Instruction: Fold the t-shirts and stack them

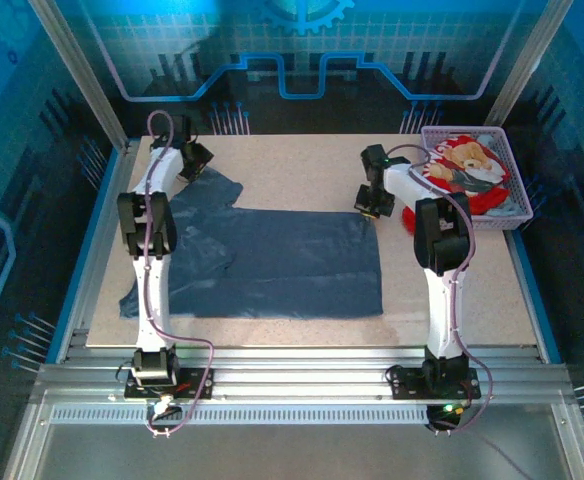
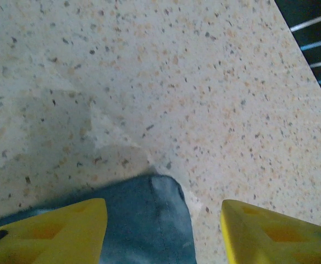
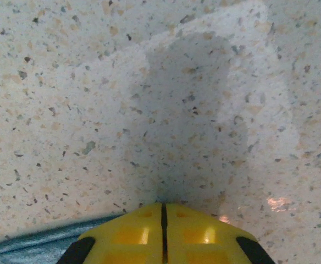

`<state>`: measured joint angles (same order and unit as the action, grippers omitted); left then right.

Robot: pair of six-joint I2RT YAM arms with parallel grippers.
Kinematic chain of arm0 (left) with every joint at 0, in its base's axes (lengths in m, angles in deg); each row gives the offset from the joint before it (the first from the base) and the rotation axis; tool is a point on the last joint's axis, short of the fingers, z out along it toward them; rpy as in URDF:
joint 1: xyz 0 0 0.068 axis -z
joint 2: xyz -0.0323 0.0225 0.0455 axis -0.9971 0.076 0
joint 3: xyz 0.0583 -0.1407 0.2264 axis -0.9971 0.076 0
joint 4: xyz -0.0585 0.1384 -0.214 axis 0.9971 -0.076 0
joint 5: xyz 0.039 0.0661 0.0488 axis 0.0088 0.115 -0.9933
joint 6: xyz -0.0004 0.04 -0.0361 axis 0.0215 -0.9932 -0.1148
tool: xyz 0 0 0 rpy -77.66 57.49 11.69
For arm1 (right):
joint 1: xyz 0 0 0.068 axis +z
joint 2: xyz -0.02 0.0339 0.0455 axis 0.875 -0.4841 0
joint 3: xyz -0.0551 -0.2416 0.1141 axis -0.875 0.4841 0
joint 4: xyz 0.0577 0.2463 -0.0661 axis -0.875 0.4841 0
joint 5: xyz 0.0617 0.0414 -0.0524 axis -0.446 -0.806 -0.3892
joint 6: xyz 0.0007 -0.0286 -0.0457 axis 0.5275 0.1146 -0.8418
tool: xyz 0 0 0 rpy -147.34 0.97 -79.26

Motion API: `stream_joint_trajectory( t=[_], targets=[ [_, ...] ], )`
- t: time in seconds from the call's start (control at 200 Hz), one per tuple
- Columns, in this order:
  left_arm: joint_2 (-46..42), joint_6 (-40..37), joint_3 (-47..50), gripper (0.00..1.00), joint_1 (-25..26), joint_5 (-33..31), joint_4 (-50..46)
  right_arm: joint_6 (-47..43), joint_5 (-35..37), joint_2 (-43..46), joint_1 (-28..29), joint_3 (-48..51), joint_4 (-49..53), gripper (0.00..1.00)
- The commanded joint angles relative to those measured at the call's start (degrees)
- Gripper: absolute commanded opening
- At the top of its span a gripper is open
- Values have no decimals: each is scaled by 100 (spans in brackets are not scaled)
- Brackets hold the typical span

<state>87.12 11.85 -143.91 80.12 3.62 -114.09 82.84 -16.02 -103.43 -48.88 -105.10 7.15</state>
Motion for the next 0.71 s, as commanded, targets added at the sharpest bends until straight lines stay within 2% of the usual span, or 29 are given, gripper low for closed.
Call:
stream_joint_trajectory(
  t=[0.0,0.425,0.7],
  targets=[
    [317,-27,-506,58,-38,-316,-271,8,-81,-12,85,10,120,7],
    [1143,674,-1594,56,264,-456,-1206,-91,-215,204,67,278,27,5],
    [1544,846,-2091,51,324,-229,-2812,-116,-311,181,-12,236,-10,5]
  ],
)
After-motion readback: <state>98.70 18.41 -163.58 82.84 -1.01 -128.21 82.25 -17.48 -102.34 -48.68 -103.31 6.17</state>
